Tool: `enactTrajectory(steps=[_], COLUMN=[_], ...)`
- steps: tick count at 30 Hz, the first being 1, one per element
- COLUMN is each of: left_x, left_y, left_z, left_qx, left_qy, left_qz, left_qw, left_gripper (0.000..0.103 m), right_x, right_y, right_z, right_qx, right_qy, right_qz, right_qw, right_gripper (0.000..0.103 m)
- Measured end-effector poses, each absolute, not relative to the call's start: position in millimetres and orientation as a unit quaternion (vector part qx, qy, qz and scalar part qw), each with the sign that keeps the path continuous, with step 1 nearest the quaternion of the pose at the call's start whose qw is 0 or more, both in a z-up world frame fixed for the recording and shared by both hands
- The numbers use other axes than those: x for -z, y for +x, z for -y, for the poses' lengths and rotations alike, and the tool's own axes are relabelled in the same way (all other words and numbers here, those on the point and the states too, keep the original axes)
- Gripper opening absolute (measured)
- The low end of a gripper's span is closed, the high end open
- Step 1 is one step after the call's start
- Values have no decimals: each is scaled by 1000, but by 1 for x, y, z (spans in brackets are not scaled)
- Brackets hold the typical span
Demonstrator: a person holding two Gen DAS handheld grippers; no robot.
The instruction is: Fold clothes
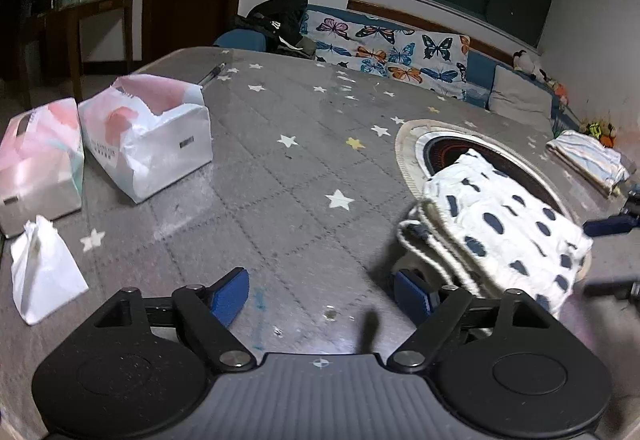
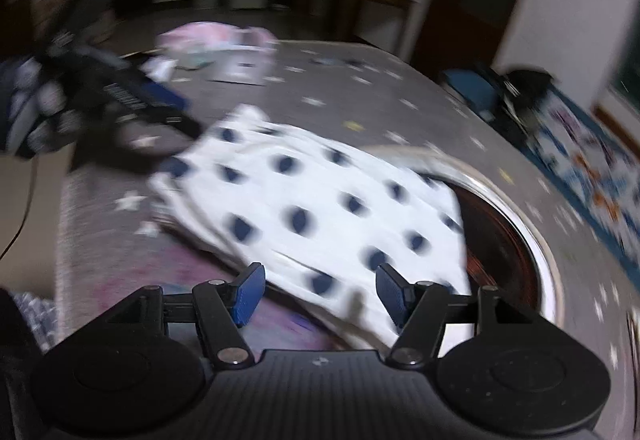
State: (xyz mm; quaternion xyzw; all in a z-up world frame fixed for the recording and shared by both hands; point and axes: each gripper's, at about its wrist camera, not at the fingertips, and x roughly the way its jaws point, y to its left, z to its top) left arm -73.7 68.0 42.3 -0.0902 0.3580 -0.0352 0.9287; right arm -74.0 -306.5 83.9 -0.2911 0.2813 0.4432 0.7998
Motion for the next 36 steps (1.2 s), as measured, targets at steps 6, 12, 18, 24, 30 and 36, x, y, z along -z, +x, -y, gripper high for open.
enactTrajectory(steps=[6,12,18,24,30,36], left_x=[-54,-61,-62,-56,-43,-29], left_y=[-78,-79,-80,-77,-75,-77], left_z=[-61,-59,-54,-53,-56,-56], left_qx=[45,48,49,42,42,47], left_qy=[-123,-184,-234,-299,-388,-454], left_qz=[-354,-356,-366,-376,-381,-377], left_qw=[926,915,900,876,838,806], left_gripper=[93,99,100,101,102,102], right_x=[-75,-57,-41,-42,-57,-68], right_y=[-112,-135,-149,-147,-135,-126], right_z=[259,229,213,212,216,221], right_qx=[-487,-499,-496,-500,-503,-503], right_qy=[-381,-456,-505,-487,-428,-389], right_qz=[-215,-161,-121,-120,-139,-145], right_qw=[756,719,696,706,738,758], right_gripper=[63,63,62,47,33,29])
